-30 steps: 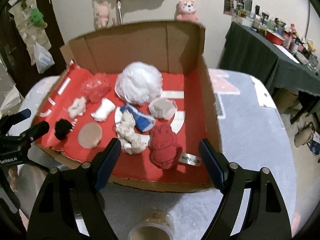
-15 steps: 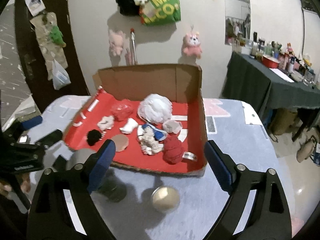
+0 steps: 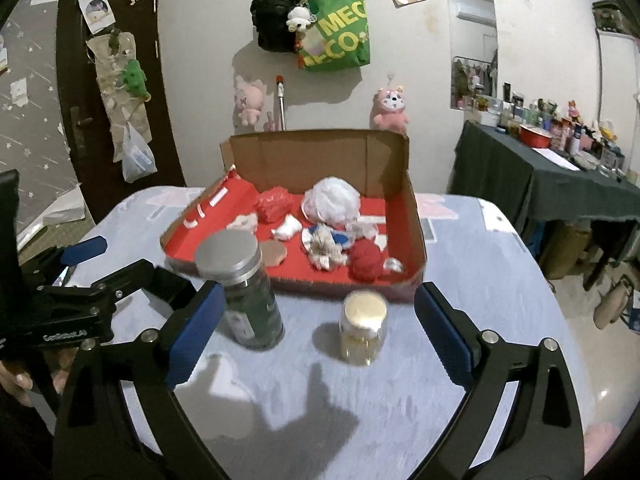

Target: Organize soft objects

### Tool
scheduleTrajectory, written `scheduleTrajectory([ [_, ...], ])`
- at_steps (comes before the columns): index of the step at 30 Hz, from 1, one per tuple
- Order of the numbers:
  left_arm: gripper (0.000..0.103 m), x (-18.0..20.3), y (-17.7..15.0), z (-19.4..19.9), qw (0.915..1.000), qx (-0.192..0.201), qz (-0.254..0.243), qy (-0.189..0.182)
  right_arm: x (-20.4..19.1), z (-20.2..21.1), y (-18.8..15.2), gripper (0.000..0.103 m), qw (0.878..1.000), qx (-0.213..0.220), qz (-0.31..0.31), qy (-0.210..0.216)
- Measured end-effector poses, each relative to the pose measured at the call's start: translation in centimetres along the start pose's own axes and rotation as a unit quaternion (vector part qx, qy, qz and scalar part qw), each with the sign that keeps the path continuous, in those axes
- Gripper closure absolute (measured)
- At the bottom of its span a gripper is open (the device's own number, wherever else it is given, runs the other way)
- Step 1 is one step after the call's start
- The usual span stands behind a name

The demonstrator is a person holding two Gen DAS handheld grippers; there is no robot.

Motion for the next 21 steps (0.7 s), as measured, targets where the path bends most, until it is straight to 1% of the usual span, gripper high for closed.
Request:
scheduleTrajectory([
  [6, 0.000, 0.8, -3.2, -0.2, 0.9998, -0.017, 0.002, -0.006, -0.3, -0.2, -3.4, 0.006, 1.000, -0.015, -0.017, 0.010],
  [10, 0.000, 1.0, -5.5, -1.3, 0.9991, -0.041, 0.007, -0.005, -0.1, -0.9, -6.0, 0.006, 0.999, -0.029, -0.019, -0.004],
  [15, 0.000, 1.1, -8.3, -3.0, 0.9971, -0.075, 0.009, -0.002, 0.4, -2.6, -9.2, 0.006, 0.998, -0.060, -0.019, -0.017],
  [18, 0.000, 1.0, -9.5, -3.9, 0.9957, -0.092, 0.009, 0.004, 0.8, -3.6, -10.5, 0.006, 0.997, -0.076, -0.020, -0.022],
  [21, 0.000, 0.9, -10.1, -4.5, 0.9948, -0.101, 0.008, 0.011, 1.2, -4.7, -11.4, 0.006, 0.995, -0.092, -0.024, -0.029],
])
Point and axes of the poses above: each gripper's, at about its wrist camera, not at the fingertips, and z roughly against the way its jaws point, x to its right, y to its top, the point moved 7 cm from there along -z, roughly the way its jaws point, and after that the axes turned 3 degrees about x, right-handed, at the moved point
